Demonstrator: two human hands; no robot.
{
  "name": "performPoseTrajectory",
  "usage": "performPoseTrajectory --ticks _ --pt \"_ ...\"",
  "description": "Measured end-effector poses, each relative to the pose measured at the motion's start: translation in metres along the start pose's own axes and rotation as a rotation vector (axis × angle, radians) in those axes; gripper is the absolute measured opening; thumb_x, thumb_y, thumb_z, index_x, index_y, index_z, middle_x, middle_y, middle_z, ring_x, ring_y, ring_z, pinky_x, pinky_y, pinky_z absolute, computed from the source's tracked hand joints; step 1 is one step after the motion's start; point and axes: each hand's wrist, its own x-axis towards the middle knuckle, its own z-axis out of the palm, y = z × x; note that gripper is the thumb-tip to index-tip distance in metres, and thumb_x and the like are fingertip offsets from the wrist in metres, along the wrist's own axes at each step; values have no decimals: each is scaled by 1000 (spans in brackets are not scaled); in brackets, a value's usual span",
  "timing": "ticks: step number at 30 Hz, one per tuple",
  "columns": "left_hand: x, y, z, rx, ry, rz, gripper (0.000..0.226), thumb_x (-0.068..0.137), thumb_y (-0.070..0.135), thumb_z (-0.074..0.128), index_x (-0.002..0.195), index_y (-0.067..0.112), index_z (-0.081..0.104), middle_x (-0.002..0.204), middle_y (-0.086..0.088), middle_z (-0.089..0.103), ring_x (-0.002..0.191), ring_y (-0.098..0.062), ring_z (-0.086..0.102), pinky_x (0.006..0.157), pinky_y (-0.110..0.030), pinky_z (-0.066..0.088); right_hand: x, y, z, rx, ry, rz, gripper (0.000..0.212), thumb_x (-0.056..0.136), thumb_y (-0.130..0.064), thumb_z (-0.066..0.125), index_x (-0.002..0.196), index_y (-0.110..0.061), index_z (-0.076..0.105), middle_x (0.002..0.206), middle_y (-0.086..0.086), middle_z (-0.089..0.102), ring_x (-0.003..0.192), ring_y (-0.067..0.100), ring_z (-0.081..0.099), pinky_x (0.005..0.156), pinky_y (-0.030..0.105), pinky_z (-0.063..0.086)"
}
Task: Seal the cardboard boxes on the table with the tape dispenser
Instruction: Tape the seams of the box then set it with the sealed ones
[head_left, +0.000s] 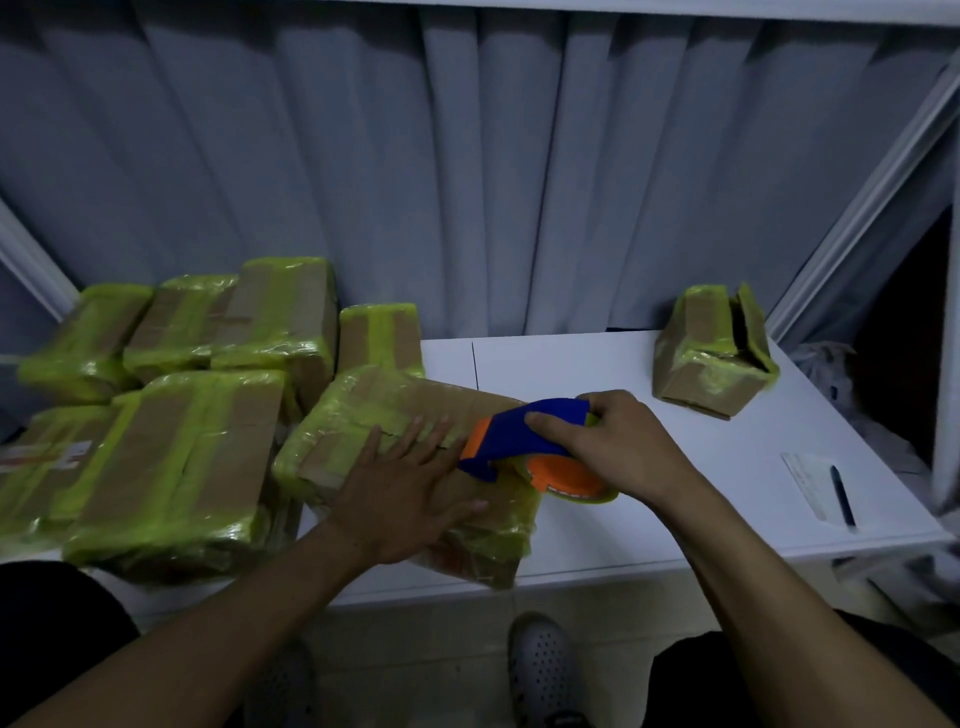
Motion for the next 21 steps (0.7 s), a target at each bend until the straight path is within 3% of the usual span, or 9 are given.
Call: performPoseTrajectory --ticks 5,13,18,21 --pt "0 1 -3 6 -17 -4 90 80 91 -1 156 42 1 165 15 -7 152 -13 -9 121 -56 2 -10 5 -17 -18 56 -11 35 85 -59 72 84 -24 69 79 -7 71 72 9 67 60 22 48" --pt "-3 1 -4 -2 19 22 93 79 90 -4 157 42 11 165 12 1 153 -17 1 121 -57 4 -17 23 -25 -18 41 30 33 85 -57 73 90 -25 68 85 -8 70 77 7 66 58 19 43" --pt "-2 -7 -6 7 -21 15 89 78 87 -11 156 45 2 164 15 -7 153 -17 -8 121 -56 0 -16 24 -21 26 32 29 30 86 -55 74 87 -26 67 85 -8 71 77 8 66 60 21 46" --pt "-2 -1 -8 19 -26 -42 98 76 93 -4 157 39 6 164 13 -7 153 -19 -10 119 -61 -4 -17 24 -13 34 49 3 27 89 -53 72 89 -26 68 84 -10 69 76 7 65 59 19 44"
